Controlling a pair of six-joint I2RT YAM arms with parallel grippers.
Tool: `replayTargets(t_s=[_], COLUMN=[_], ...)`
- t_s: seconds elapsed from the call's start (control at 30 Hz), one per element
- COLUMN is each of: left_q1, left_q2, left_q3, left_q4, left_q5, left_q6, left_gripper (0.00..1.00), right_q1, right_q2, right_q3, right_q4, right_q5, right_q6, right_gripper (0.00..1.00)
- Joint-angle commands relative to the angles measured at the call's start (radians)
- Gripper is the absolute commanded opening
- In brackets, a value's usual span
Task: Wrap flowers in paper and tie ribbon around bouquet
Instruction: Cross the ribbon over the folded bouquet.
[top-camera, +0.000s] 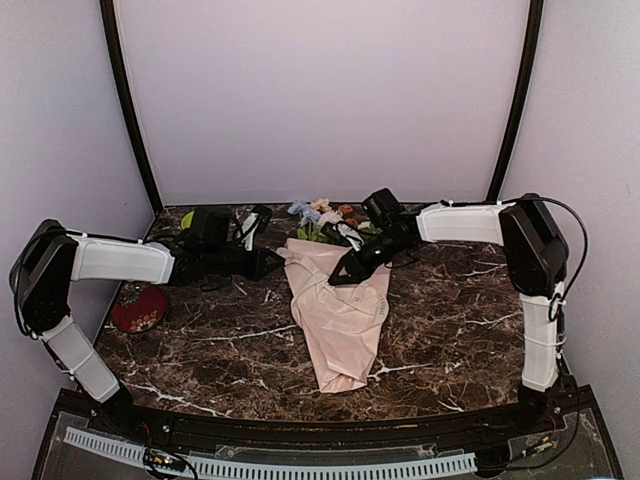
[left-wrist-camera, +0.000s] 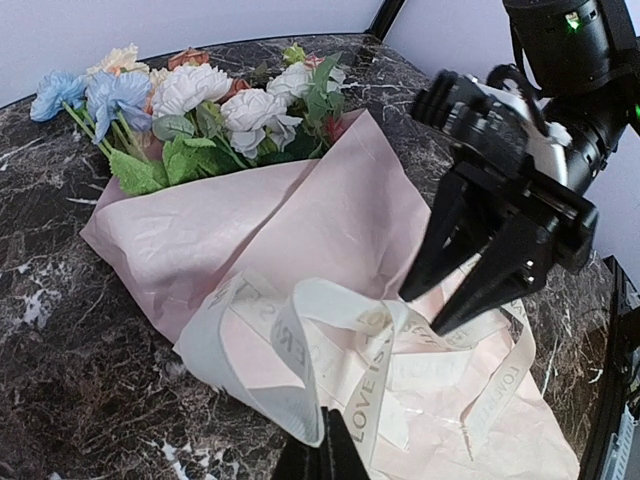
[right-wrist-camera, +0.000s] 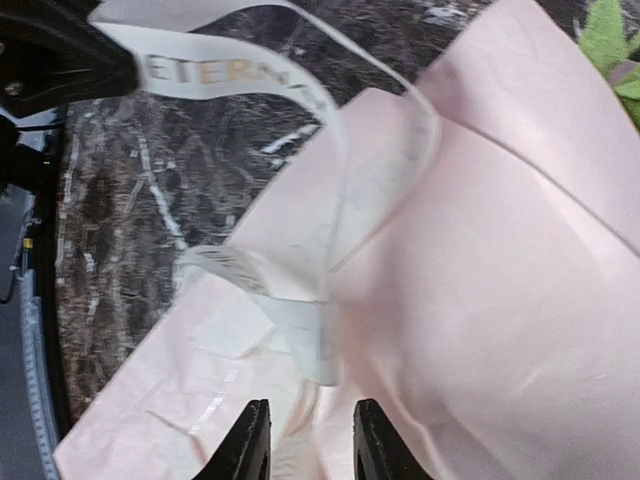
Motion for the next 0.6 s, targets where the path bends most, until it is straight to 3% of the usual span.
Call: replayTargets(t_s=[0.0,0.27,0.43,0.57], left_q1=[0.001,0.001,0.001,0.001], left_q2=[0.012,0.026,0.029,0.028], left_q3=[-0.015,-0.023,-0.022,-0.024], left_q4=[0.024,0.024,0.025,0.030], left_q5=[-0.008,-0.021,-0.022,-0.023], left_q6=[-0.014,-0.003,0.000,-0.001], left_gripper=[0.00,0.00,0.00,0.00], right_q1=[-0.016,-0.014,0.042,0.132], right_q2=[0.047,-0.024,-0.141,-0.239], right_q3=[0.069,0.099,-0.023,-0.182], right_q4=[0.027,-0.003,0.019,0.096], right_q5=[0.286,0.473,0.574,0.529], right_q6=[0.048,0.111,0.086,0.052], right_gripper=[0.30,0.31,0.30,0.29])
